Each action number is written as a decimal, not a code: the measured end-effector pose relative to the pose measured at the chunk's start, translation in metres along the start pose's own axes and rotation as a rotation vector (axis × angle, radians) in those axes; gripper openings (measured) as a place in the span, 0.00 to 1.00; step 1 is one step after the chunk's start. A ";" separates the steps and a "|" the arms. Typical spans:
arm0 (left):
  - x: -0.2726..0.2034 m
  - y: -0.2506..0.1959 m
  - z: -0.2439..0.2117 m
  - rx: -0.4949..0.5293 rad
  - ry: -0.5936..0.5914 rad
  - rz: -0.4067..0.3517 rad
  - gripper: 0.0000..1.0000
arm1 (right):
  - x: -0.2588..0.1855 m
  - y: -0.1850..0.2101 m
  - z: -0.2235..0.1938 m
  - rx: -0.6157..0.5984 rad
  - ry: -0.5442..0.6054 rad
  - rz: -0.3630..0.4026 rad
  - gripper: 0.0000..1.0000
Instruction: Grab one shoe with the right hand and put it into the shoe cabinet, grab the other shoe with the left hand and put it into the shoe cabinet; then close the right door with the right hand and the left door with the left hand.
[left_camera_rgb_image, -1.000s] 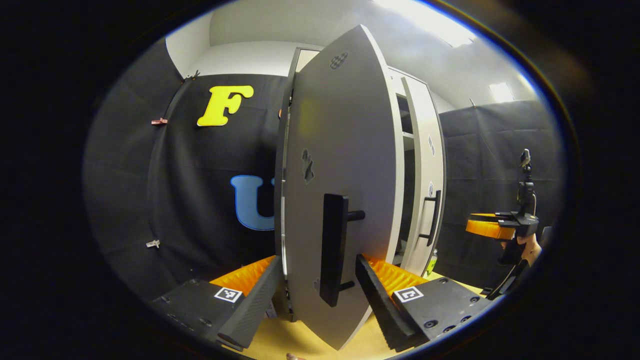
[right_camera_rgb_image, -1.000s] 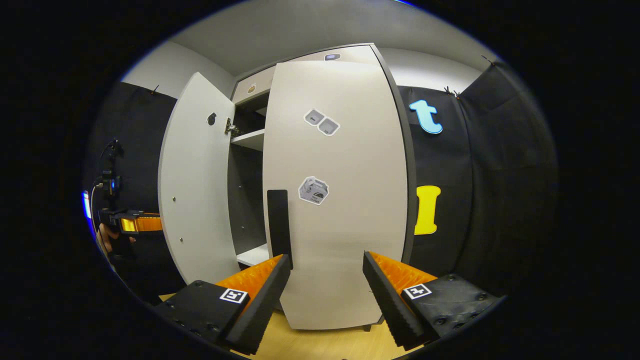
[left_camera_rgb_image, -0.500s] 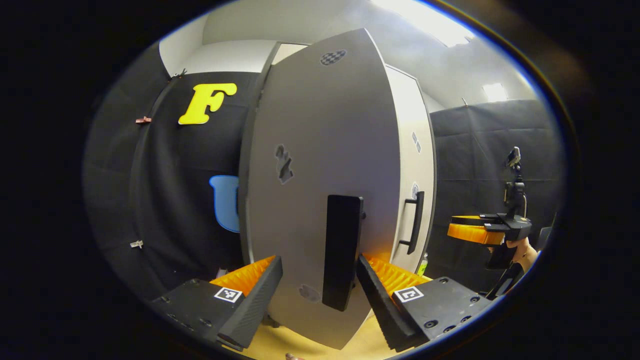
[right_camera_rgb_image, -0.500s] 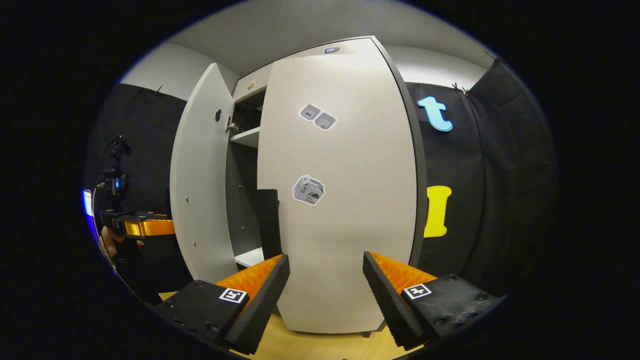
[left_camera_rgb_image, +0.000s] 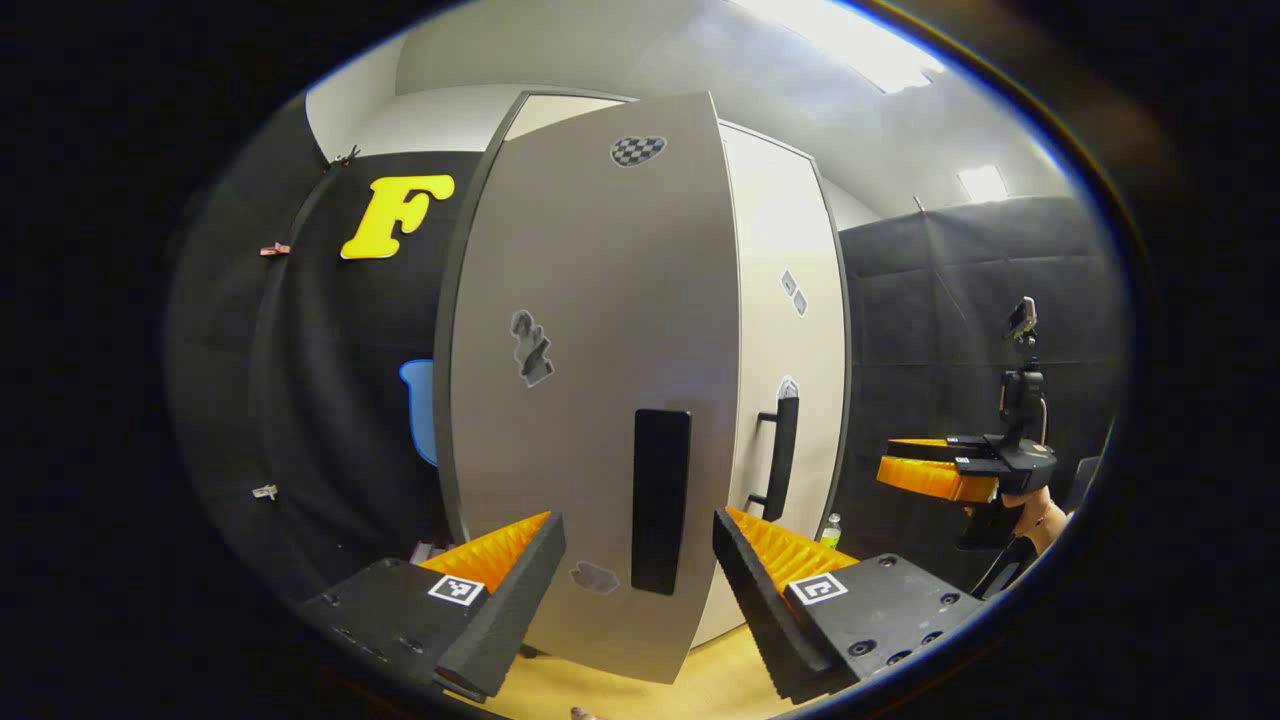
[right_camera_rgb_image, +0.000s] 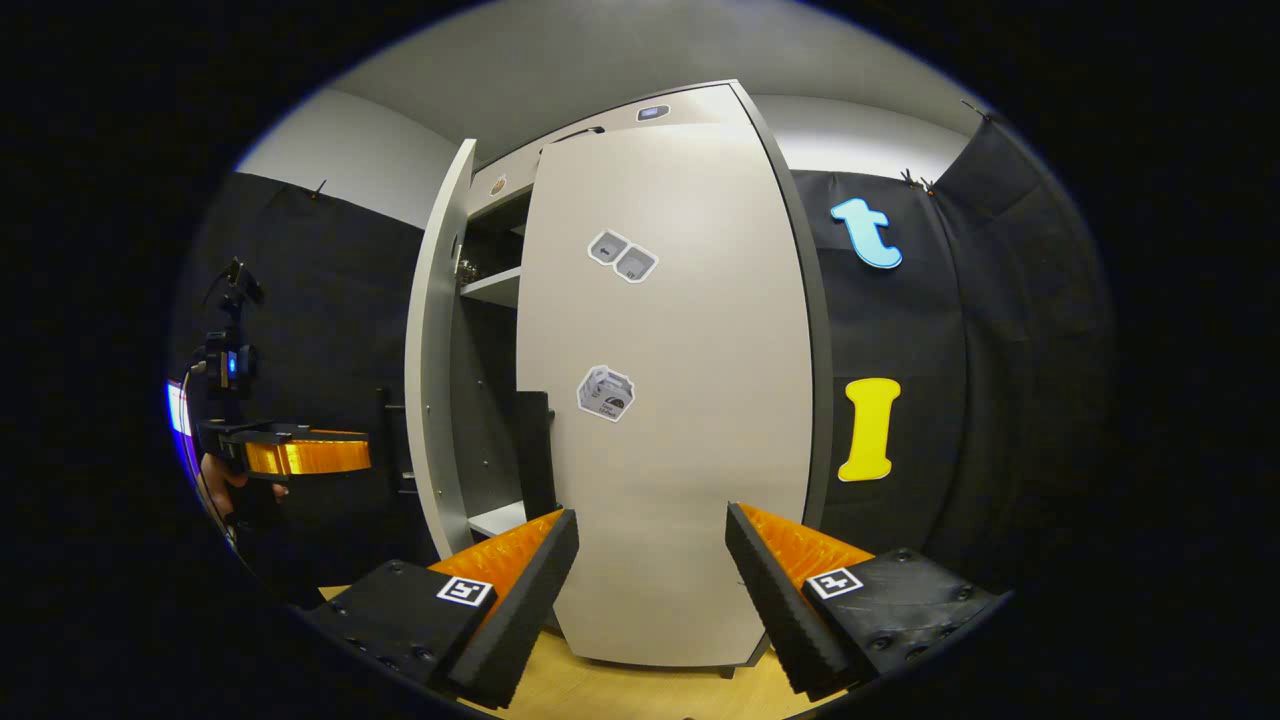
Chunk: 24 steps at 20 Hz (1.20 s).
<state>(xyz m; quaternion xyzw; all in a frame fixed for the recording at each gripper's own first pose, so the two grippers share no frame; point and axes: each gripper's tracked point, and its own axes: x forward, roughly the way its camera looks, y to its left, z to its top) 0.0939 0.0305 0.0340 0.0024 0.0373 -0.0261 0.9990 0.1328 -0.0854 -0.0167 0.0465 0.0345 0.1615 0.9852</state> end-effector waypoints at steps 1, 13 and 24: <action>-0.008 0.000 0.000 0.007 0.004 0.010 0.95 | -0.001 0.004 0.000 -0.001 -0.004 0.006 0.98; -0.066 -0.008 0.003 -0.051 -0.004 0.041 0.95 | -0.017 0.052 0.004 -0.009 -0.006 0.094 0.98; -0.087 -0.038 0.002 -0.090 -0.011 -0.008 0.95 | -0.033 0.072 0.002 -0.065 -0.004 0.097 0.98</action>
